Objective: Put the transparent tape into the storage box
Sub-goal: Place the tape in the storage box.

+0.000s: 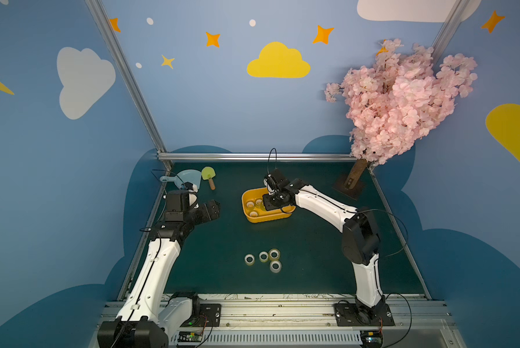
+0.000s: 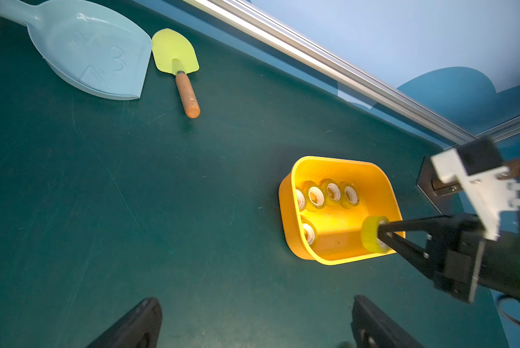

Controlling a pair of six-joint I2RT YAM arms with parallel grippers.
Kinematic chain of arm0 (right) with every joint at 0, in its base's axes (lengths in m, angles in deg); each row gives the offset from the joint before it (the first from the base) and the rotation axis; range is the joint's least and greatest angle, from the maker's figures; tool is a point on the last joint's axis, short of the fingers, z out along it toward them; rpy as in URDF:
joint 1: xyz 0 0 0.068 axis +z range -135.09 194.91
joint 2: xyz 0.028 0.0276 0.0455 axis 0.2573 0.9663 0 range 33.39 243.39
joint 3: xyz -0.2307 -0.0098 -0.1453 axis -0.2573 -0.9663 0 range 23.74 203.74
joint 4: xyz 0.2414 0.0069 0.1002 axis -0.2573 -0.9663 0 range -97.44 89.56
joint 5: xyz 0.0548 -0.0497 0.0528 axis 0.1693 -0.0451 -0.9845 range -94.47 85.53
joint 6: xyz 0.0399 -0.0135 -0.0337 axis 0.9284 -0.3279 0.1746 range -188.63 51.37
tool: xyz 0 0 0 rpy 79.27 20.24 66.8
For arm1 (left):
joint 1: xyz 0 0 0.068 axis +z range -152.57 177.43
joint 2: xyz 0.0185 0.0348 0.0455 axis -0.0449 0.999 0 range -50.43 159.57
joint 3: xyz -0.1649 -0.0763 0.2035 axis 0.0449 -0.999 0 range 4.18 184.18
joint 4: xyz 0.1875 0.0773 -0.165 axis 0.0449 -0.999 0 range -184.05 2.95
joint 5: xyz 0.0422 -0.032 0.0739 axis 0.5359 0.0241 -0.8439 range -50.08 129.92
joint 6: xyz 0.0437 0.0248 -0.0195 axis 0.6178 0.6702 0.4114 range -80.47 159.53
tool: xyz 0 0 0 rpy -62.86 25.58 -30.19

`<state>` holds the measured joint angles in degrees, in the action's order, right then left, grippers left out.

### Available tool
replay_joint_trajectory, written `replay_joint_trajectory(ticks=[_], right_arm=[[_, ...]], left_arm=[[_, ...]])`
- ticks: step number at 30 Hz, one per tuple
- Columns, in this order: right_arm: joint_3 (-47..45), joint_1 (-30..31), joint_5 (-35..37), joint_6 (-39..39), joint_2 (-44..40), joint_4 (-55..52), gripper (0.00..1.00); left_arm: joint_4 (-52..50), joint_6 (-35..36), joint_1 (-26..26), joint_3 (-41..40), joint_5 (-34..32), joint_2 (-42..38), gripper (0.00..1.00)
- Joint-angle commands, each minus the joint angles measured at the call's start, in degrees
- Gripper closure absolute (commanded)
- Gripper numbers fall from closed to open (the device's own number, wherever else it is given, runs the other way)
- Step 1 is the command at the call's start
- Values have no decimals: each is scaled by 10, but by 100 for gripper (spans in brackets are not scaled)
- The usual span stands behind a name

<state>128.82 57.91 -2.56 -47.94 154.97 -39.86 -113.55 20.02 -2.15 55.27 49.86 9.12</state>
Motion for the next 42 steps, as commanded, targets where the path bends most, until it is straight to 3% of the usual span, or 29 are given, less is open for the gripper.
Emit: replay_joint_trajectory(ticks=[1,13,20,23,42], right_arm=[[48,-12,-29,-16,38,-53,99],[78,-18,-66,-12,105,-58,96],[82,-16,-83,-8,112,-57,81],[83,-17,-101,-13,109,-57,75],[59,-5,-102,-10,32,-56,66]], left_arm=[[4,1,-3,-2,14,-8,0],[8,-4,-4,-1,27,-12,0],[1,-2,-5,5,27,3,0],[4,-4,-5,4,29,3,0],[1,-8,-6,10,56,10,0]])
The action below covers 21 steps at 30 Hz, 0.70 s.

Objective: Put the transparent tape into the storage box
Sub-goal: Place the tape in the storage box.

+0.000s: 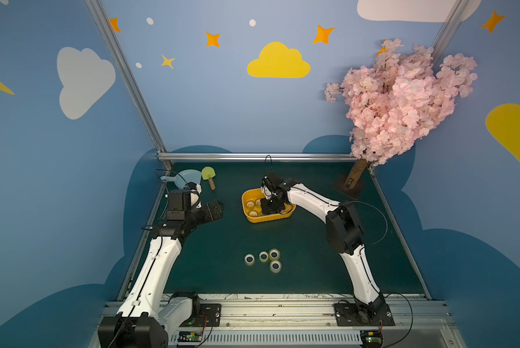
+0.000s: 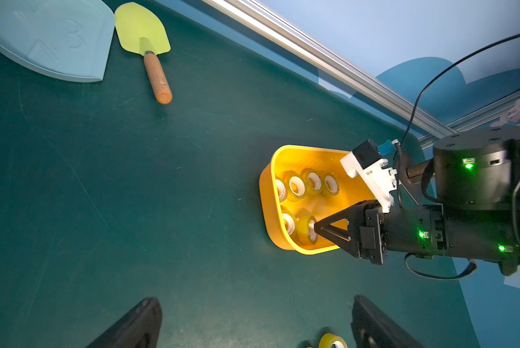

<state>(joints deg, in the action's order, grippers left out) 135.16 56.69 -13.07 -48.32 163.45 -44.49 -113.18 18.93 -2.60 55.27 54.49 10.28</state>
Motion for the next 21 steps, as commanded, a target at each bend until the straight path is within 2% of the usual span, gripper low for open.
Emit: replay_joint_trajectory(ticks=[1,8,14,17,21], right_arm=[[-6,8,7,-7,-61,-12,65],[-51,12,8,-15,-136,1,60],[-121,13,-11,-20,-198,19,58],[-167,15,-20,-24,-234,40,58],[-215,18,-36,-29,-269,53,57]], left_arm=[[0,3,-1,8,10,-6,0],[14,6,-6,-5,-1,-27,0],[-1,3,-26,-12,-59,-59,0],[-68,-32,-28,23,-32,-72,0],[-93,-57,-37,6,-16,-119,0]])
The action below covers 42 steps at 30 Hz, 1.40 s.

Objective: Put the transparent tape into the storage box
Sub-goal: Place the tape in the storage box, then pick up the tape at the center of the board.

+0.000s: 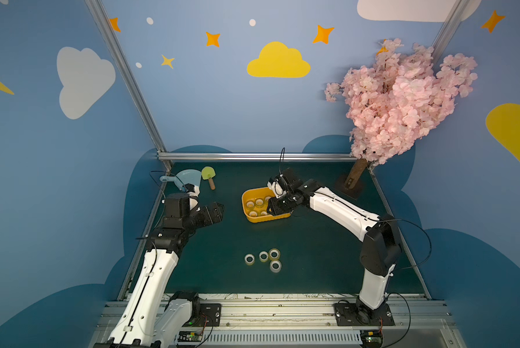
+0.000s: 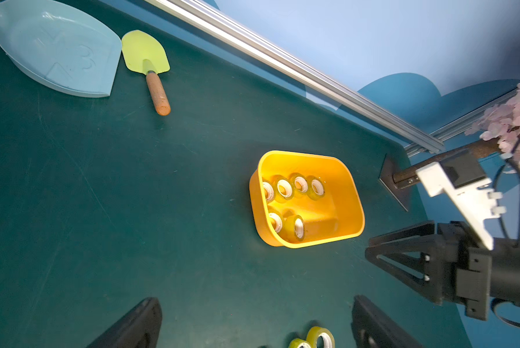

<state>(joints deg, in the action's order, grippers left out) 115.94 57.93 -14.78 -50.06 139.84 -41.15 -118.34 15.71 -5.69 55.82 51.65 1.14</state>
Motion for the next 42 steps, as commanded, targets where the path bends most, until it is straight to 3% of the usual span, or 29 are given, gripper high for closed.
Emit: replay_joint_trajectory(ticks=[1,6,11,16,24,31,42], right_arm=[[-37,7,-22,-12,-42,24,57],[-111,22,-32,-12,-86,51,56],[-189,45,-24,-14,-122,73,55],[-262,72,-13,-15,-151,96,56],[-334,107,1,12,-157,125,56],[-327,141,-11,41,-128,133,56],[-231,201,44,67,-37,99,56]], left_arm=[[-47,-30,-8,-11,9,-39,0],[-69,-22,-15,-58,30,-84,0],[-61,-6,-18,-92,-21,-121,0],[-5,10,-18,-107,-12,-112,0],[-12,-5,-20,-117,-43,-114,0],[-19,-7,-19,-118,-71,-140,0],[-45,-5,-16,-102,-77,-110,0]])
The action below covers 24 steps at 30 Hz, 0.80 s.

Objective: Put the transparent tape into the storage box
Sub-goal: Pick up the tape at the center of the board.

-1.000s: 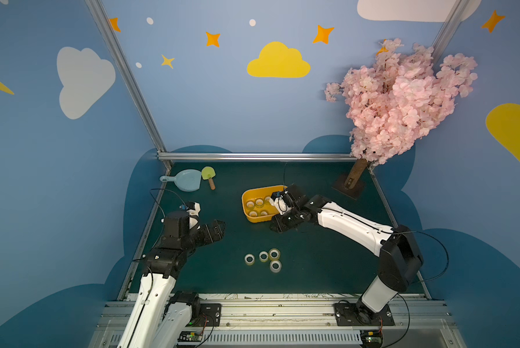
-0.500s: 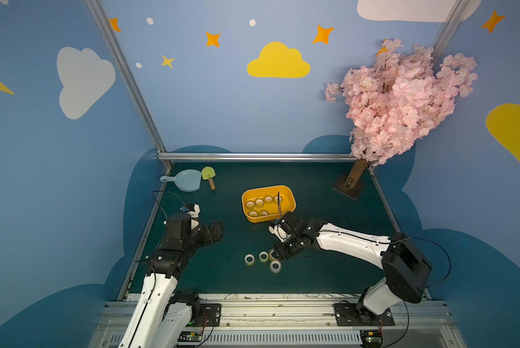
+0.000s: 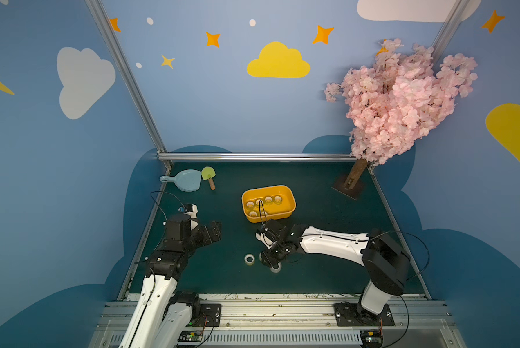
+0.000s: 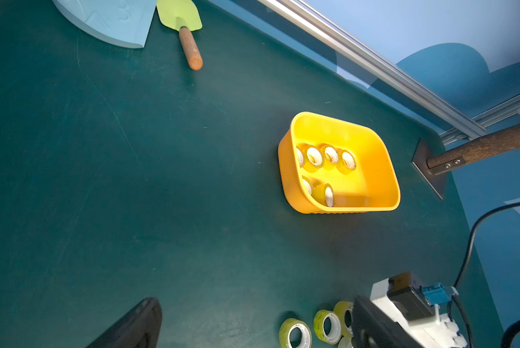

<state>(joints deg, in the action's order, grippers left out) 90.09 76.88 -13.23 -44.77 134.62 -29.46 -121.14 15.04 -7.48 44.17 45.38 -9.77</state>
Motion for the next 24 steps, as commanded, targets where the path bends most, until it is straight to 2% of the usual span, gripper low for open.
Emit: replay_joint_trajectory(ticks=[1,6,15,24], right_arm=[[38,17,32,15,23,-22,56],[89,31,66,29,70,-46,55],[173,31,94,28,157,-64,55],[181,37,129,35,182,-93,57]], left_arm=[[-20,1,5,15,-19,-1,0],[-23,-4,40,16,-6,5,0],[-28,-6,64,23,17,11,0],[-20,-8,69,19,23,-3,0]])
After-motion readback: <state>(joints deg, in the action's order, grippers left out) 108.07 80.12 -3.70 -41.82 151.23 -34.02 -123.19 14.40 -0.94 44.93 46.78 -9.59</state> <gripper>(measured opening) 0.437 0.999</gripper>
